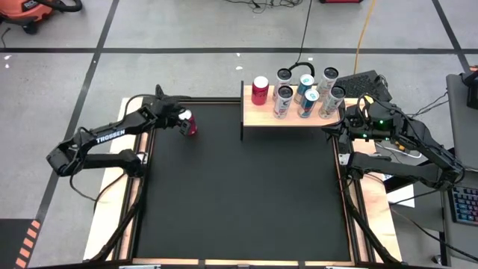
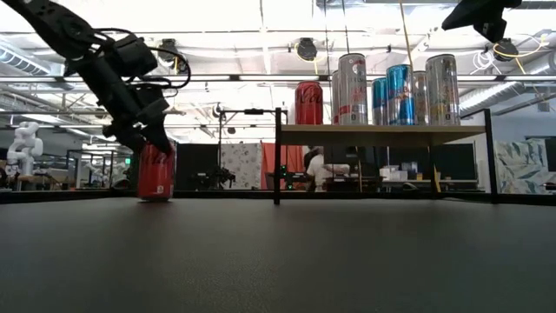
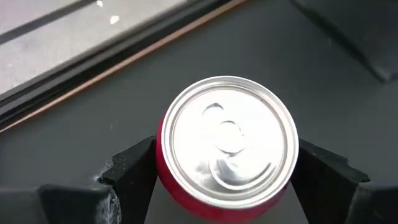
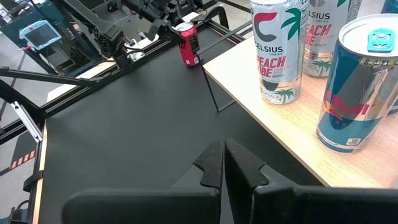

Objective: Place canned beverage on shelf
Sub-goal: Put the red soda can on the shelf aligned with the other red soda can

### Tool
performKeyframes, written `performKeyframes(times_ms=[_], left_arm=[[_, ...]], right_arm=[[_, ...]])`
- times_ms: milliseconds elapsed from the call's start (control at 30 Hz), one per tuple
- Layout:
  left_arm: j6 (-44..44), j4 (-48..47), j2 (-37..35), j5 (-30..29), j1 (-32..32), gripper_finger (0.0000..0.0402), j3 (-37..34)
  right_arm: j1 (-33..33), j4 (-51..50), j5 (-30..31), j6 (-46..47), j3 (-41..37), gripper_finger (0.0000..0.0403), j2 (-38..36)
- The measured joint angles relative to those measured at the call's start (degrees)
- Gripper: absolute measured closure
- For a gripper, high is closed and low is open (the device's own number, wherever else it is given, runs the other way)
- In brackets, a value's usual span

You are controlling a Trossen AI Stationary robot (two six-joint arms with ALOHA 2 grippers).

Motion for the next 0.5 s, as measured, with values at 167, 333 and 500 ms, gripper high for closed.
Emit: performKeyframes(times_ms=[167, 333, 500], left_arm=[[-1.8, 9.7, 0.0, -0.7, -0.7, 0.0091, -4.1], [-3.1, 15.0, 0.0, -0.2, -1.4, 0.0091, -6.5], [-4.2, 18.7, 0.0, 0.2, -2.6, 0.0091, -8.8]], right_arm=[[0.0, 0.0, 0.0, 0.0, 0.0, 0.0403, 0.0], [0.0, 0.0, 0.0, 0.0, 0.0, 0.0403, 0.0], [0.0, 0.0, 0.0, 0.0, 0.0, 0.0403, 0.0]])
